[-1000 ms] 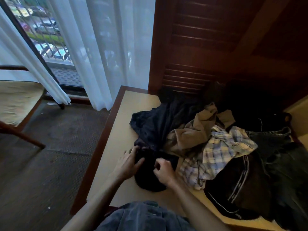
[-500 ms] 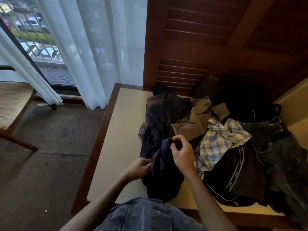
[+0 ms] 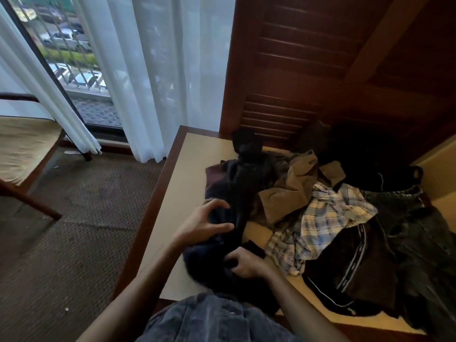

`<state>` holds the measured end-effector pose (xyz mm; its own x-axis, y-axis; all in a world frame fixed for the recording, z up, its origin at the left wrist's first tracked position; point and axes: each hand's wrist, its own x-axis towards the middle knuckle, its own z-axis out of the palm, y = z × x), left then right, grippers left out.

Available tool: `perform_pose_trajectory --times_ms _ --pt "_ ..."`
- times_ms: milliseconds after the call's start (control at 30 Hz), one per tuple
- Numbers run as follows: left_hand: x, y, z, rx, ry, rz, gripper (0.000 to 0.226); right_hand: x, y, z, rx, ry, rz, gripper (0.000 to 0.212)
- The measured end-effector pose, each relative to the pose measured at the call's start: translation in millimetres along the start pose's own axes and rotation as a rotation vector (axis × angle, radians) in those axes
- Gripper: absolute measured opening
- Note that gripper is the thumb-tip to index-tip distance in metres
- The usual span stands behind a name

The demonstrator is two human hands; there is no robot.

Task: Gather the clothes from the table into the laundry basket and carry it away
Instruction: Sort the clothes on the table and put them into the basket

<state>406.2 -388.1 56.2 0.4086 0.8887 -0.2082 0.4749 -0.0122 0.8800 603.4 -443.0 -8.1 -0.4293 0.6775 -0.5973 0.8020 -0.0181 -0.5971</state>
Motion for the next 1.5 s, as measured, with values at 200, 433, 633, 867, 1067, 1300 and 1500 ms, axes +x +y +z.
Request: perform_pose_trajectory --times_ms 200,433,633,867,1067,1300,1500 --pt "27.7 -22.1 41.5 0.632 -0.186 -0.145 0.078 -29.0 12.1 -12.6 0.332 0.102 -0.081 0.030" --pt "-25.5 -19.6 49.0 0.287 -0.506 -0.024 0.032 -21.9 -1.6 -44.2 0.484 0.787 0.001 0.037" --pt "-35.5 -12.9 9.4 0.404 -0.310 -0.059 0.021 6.6 -40.9 4.4 0.306 0.070 -0.020 0.021" --pt "13.7 -39.7 -1.9 0.634 -0.065 -0.295 0.076 5.9 -38.8 0.3 0.414 0.077 -0.091 0.018" --pt "-25.7 -29.4 28.9 0.339 -0.266 -0.253 0.052 -23.6 11.8 -29.1 0.310 0.640 0.144 0.050" --pt "-60.1 -33.6 28.2 0.326 -0.057 -0.259 0.103 -41.5 10.7 3.5 0.763 0.251 0.311 0.094" --pt "-43.0 -49.1 44.9 0.463 -0.031 -0.219 0.106 5.3 -45.1 -34.3 0.906 0.544 0.130 0.044"
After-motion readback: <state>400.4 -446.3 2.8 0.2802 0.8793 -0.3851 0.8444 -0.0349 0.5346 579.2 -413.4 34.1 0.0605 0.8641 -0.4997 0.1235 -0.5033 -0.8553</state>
